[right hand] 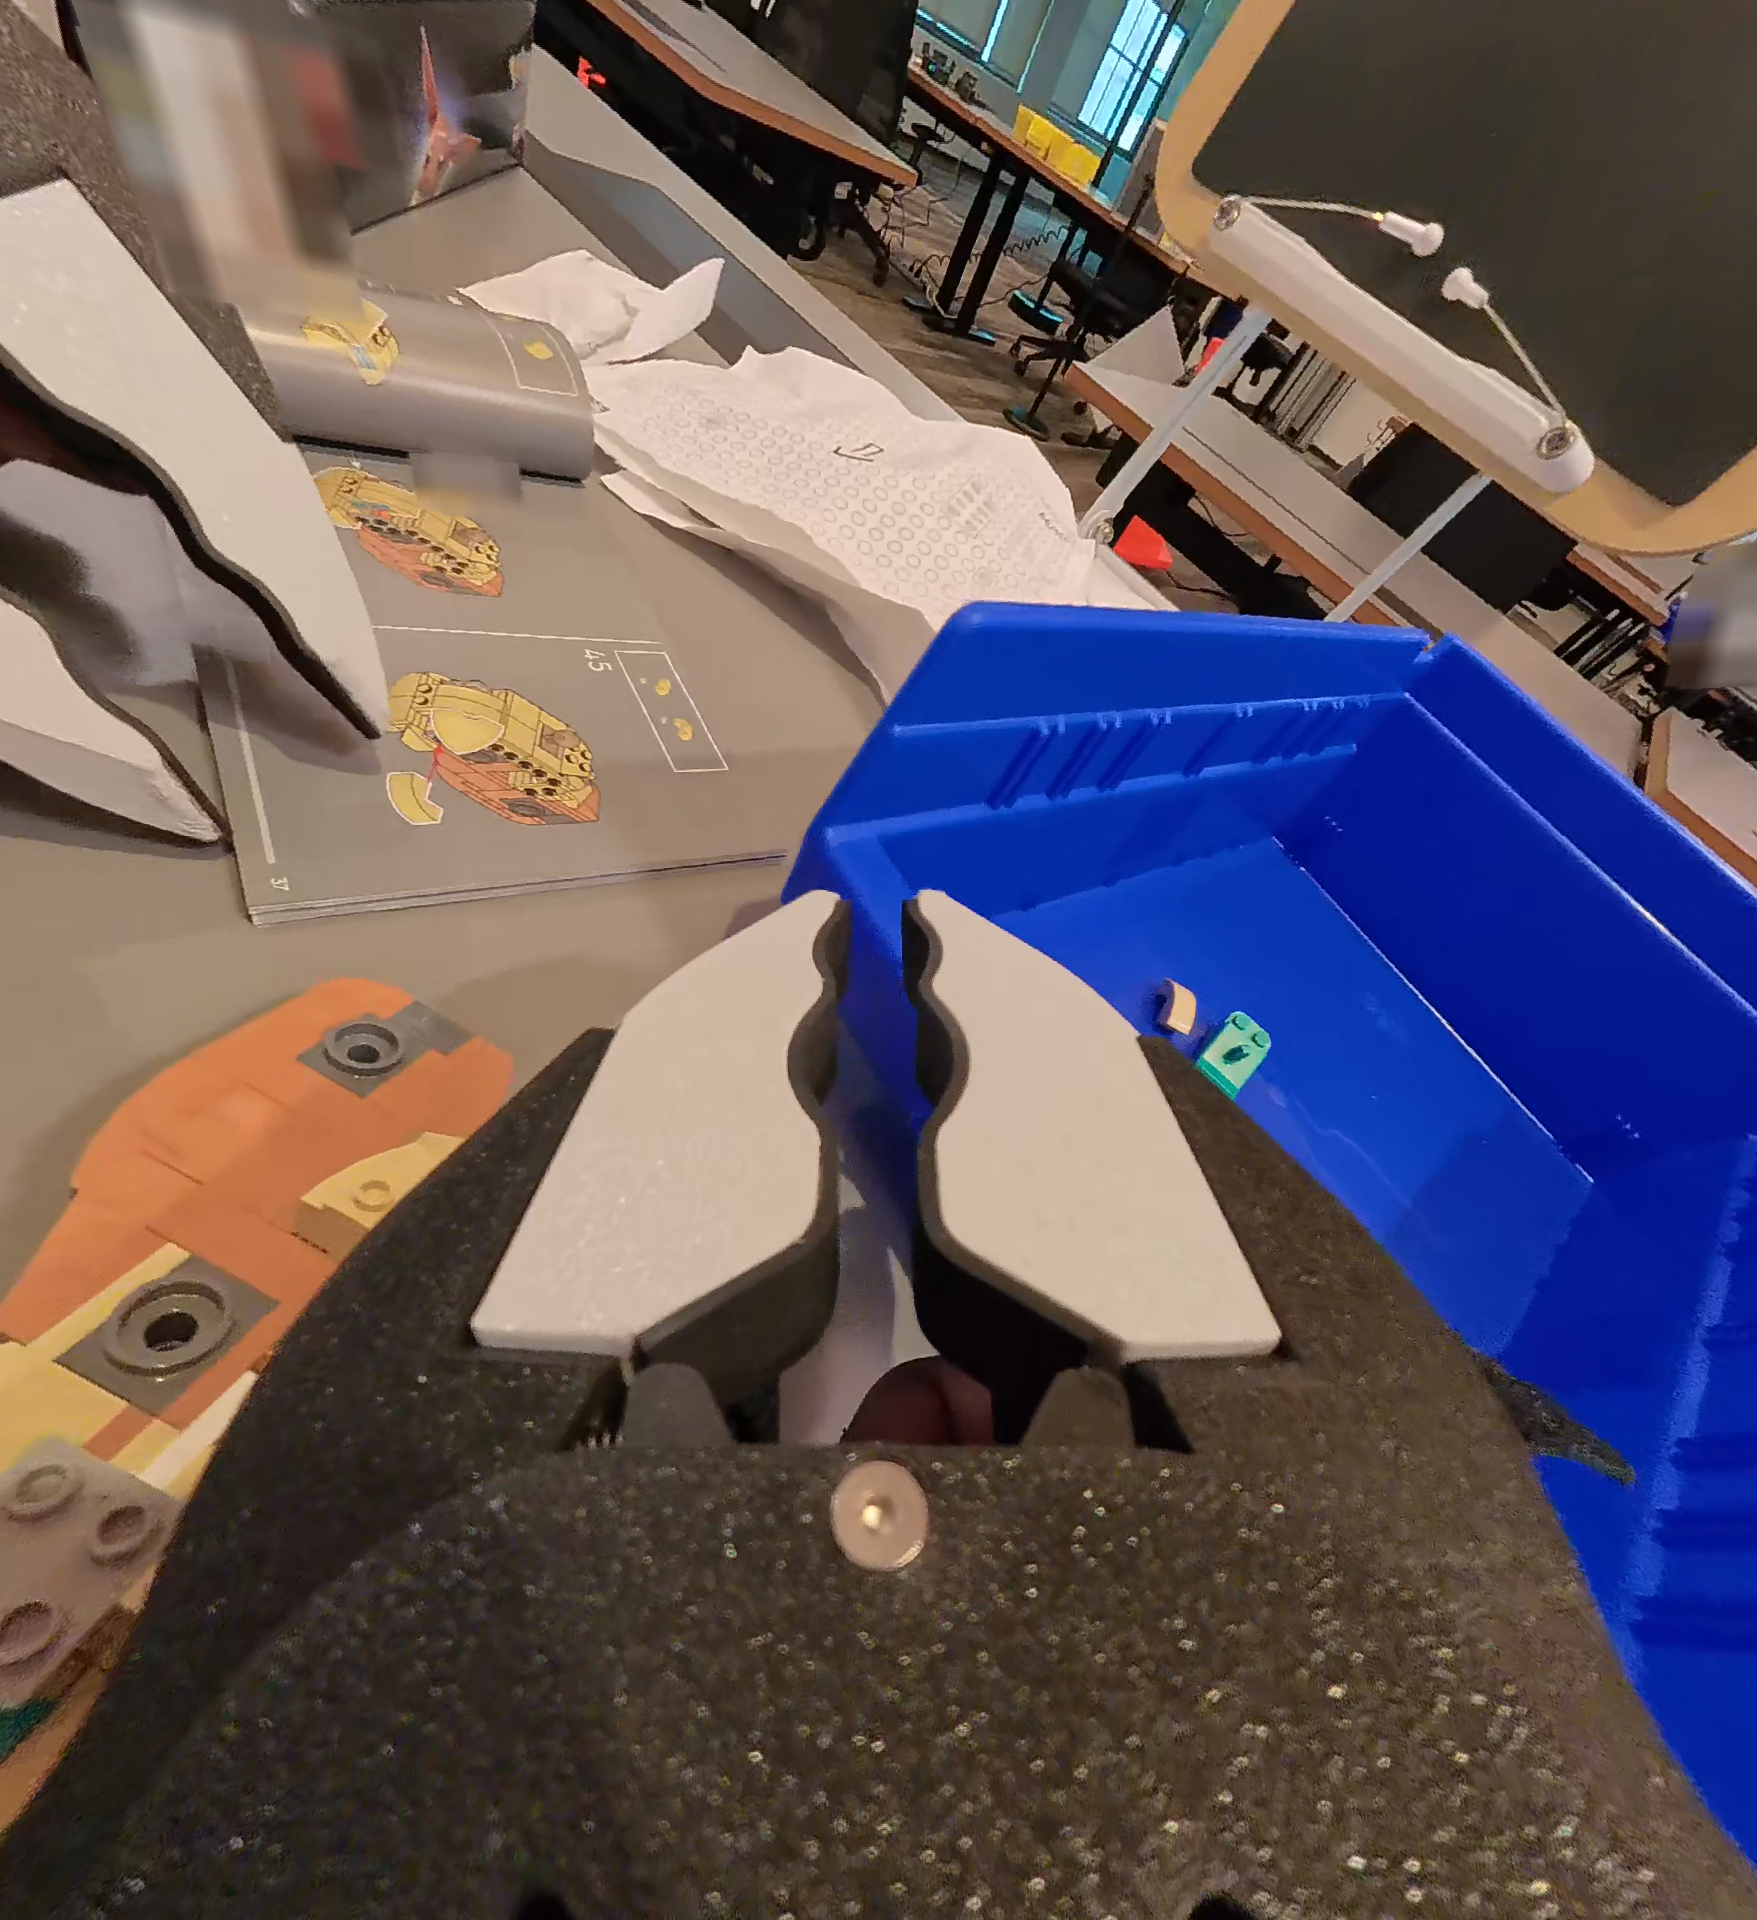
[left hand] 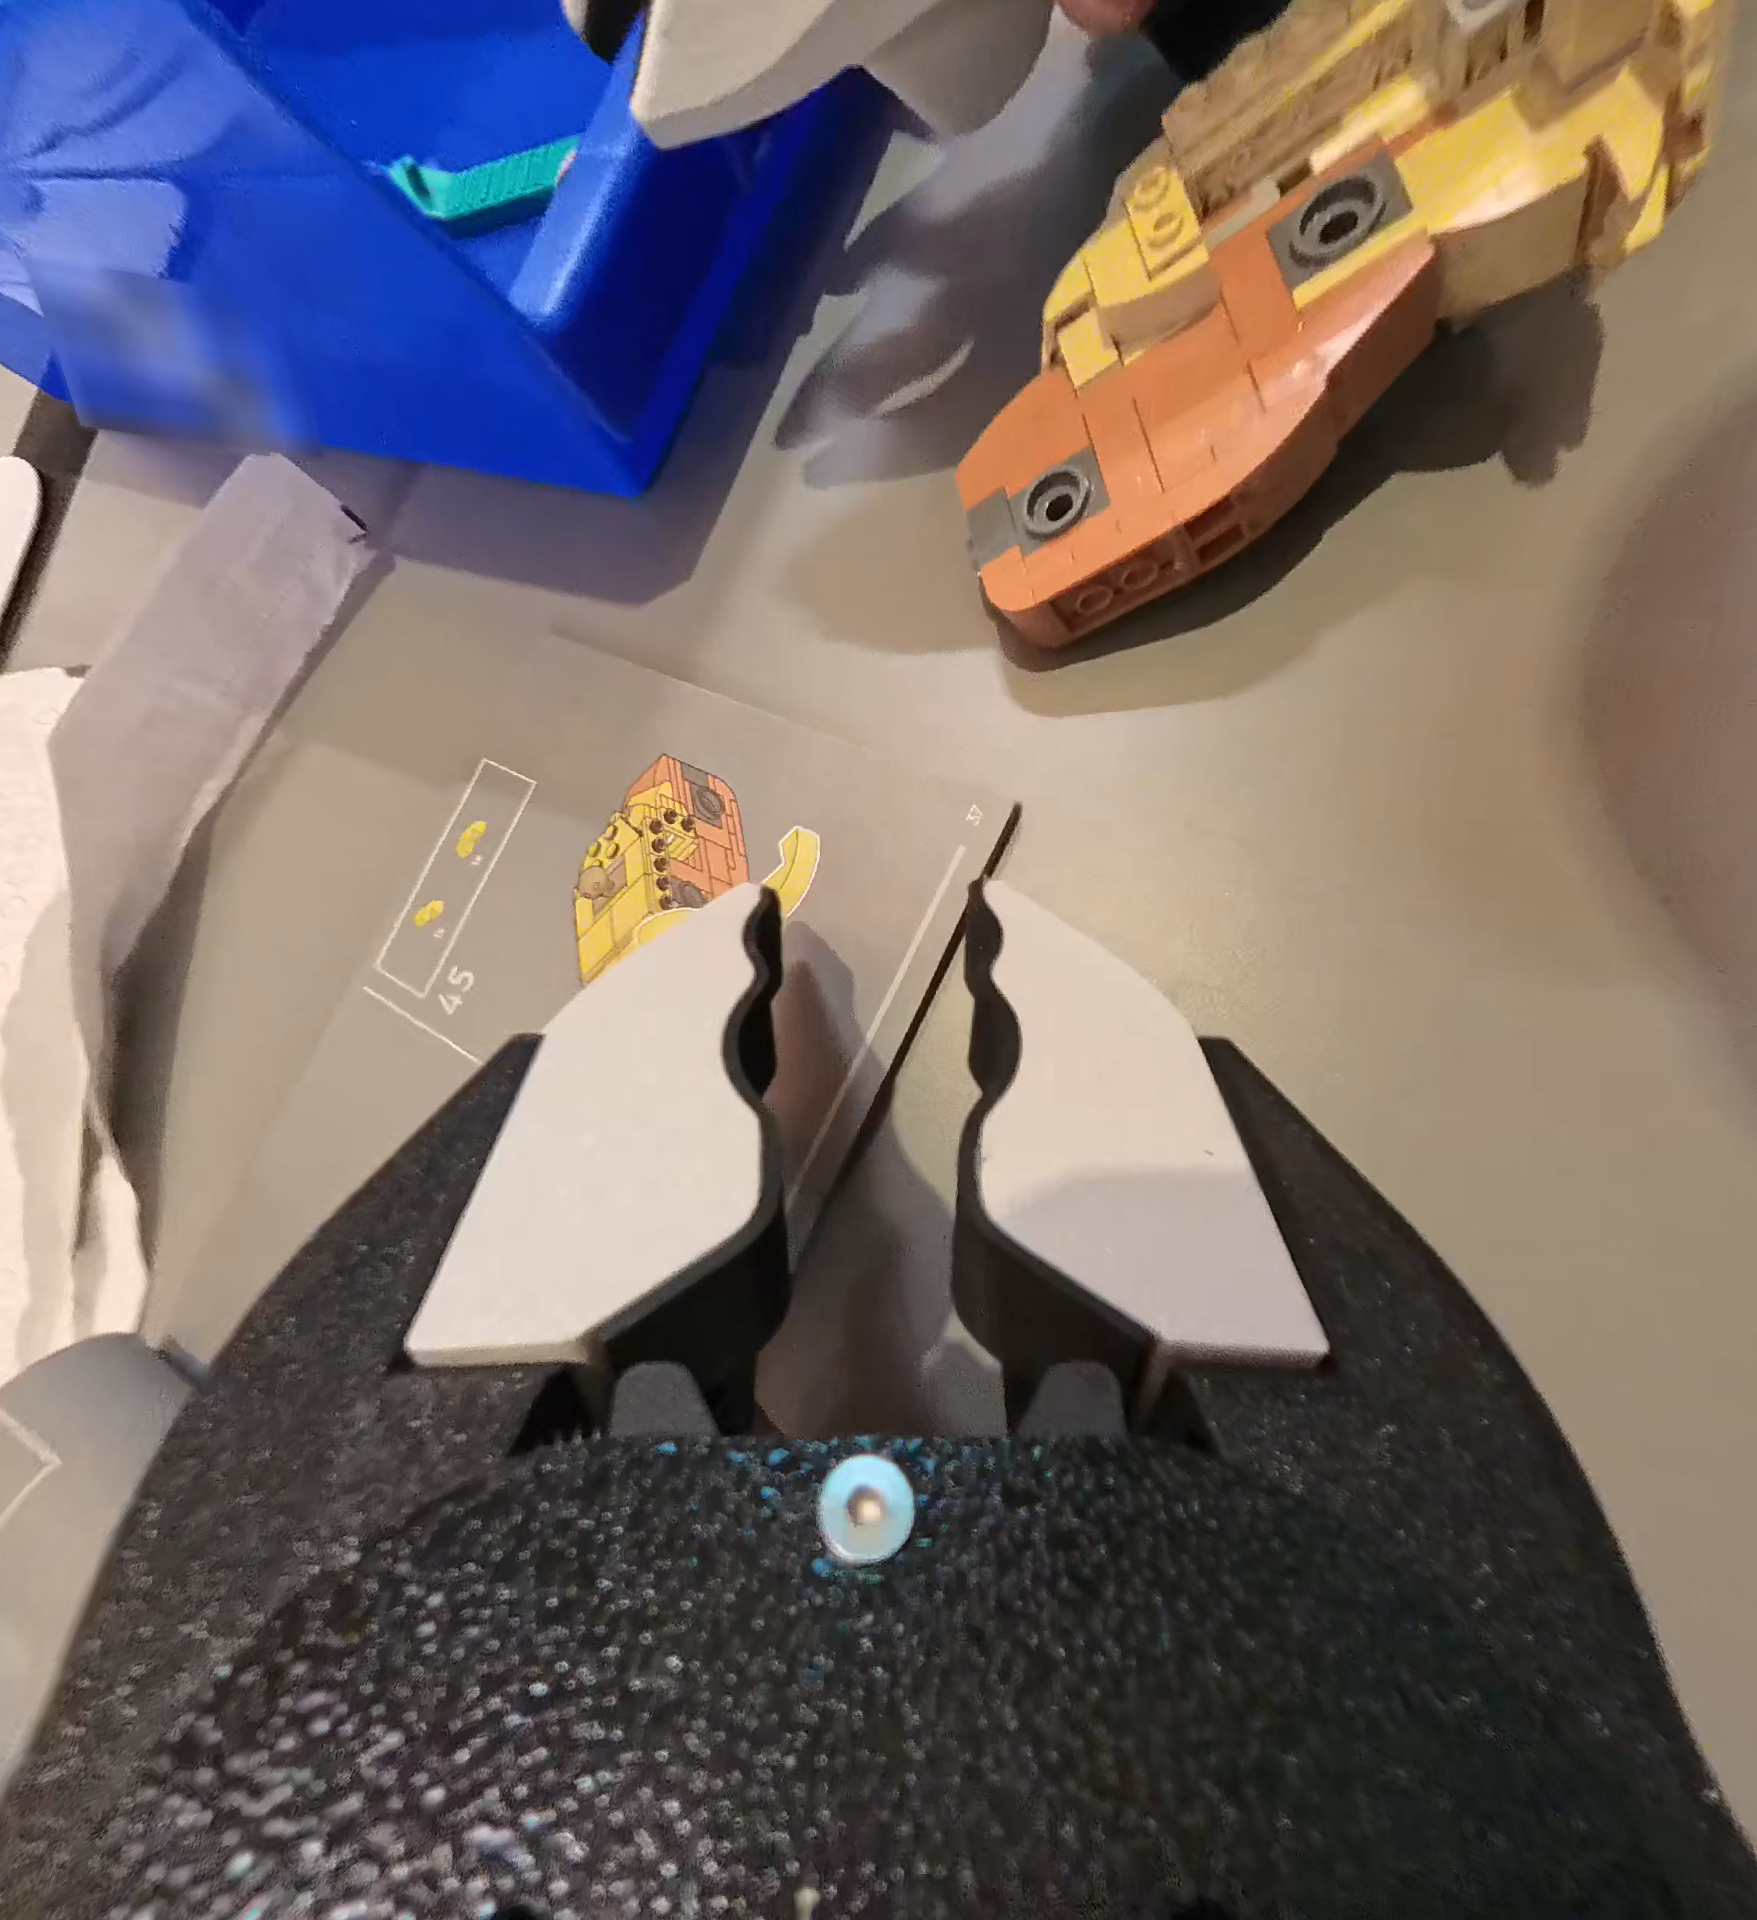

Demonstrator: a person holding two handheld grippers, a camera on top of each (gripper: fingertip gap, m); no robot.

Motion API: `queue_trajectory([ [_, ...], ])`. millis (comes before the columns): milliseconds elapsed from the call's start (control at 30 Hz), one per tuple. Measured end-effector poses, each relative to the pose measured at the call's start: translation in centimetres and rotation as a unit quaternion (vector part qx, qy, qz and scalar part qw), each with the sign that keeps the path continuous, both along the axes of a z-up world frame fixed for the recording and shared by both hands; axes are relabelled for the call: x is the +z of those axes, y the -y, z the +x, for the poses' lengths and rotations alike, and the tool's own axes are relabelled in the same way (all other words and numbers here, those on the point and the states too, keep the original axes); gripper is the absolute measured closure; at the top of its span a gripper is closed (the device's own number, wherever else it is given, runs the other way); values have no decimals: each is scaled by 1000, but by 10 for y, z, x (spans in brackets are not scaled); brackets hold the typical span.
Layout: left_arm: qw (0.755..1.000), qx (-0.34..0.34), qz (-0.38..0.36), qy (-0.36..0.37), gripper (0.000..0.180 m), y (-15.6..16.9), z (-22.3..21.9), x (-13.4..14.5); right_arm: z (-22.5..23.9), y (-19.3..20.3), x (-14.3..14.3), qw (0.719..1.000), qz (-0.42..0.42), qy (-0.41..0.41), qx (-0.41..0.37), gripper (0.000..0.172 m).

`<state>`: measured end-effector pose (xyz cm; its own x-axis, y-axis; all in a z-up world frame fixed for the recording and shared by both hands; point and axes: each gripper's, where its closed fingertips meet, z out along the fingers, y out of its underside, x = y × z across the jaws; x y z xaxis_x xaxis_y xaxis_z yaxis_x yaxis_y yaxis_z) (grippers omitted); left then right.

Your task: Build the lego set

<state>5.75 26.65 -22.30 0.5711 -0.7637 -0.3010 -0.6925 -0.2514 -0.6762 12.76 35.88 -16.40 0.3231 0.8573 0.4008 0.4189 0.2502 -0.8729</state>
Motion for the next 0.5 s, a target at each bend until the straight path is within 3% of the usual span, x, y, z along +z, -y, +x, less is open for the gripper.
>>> queue_trajectory([
  [133,999,-6,14,-37,147,-1,0,-1,-1,3,1,1000,6,2,3,162],
  [500,1000,0,-4,-9,147,-2,-1,-1,-3,6,1,1000,10,4,7,162],
])
